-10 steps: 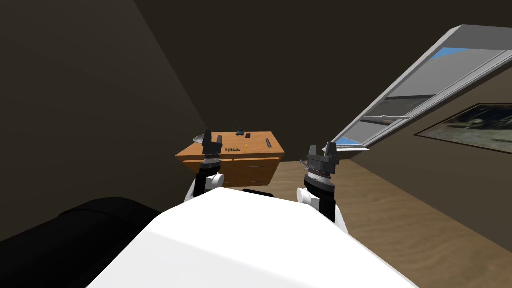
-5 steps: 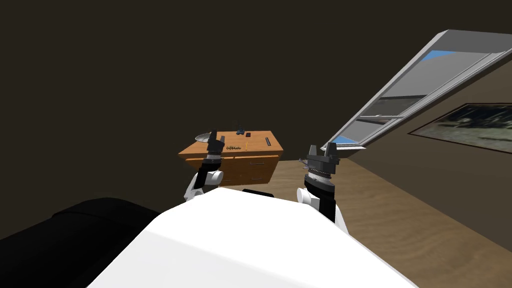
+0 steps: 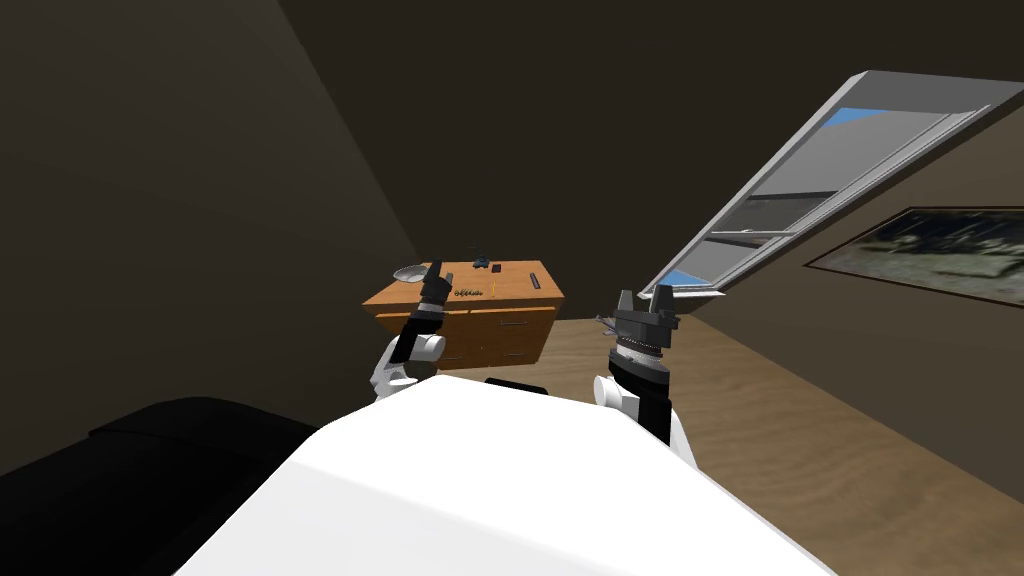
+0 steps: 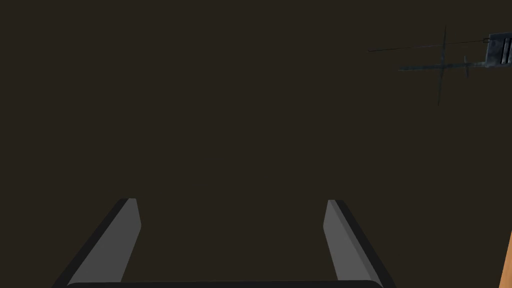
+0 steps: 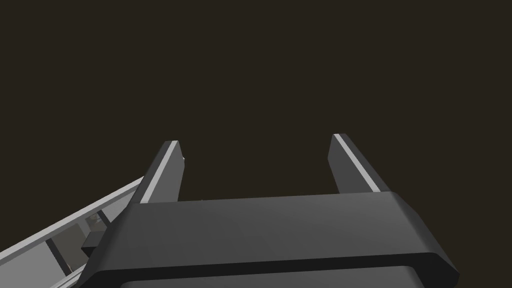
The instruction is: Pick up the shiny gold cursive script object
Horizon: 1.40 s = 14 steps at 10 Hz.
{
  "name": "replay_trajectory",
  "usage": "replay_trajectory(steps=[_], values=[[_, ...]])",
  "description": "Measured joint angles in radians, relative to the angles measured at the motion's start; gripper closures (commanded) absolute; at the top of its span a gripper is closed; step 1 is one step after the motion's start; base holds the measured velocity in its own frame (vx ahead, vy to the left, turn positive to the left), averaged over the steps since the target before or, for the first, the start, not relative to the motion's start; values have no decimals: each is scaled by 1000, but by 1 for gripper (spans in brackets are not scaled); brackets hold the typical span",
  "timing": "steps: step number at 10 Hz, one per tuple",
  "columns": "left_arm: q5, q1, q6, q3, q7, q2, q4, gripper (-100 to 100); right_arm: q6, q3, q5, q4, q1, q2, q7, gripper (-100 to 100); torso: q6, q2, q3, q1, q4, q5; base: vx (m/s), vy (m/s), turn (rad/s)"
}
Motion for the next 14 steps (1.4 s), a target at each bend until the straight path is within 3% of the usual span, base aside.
replay_trajectory(steps=[4, 7, 9, 14], values=[[14, -58, 104, 16, -3, 33, 32, -100, 0, 0, 0, 0, 0, 0, 0, 0, 0, -1, -1, -1, 0, 0, -36, -9, -12], [38, -127, 180, 41, -3, 85, 103, -100, 0, 0, 0, 0, 0, 0, 0, 0, 0, 0, 0, -1, 0, 0, -49, -14, -17], [46, -144, 236, 50, -2, 100, 109, -100, 0, 0, 0, 0, 0, 0, 0, 0, 0, -2, -1, 0, 0, 0, -26, -6, -8], [72, -231, 364, 73, -8, 154, 186, -100, 0, 0, 0, 0, 0, 0, 0, 0, 0, -2, -1, -1, 0, 0, -23, -9, -11]])
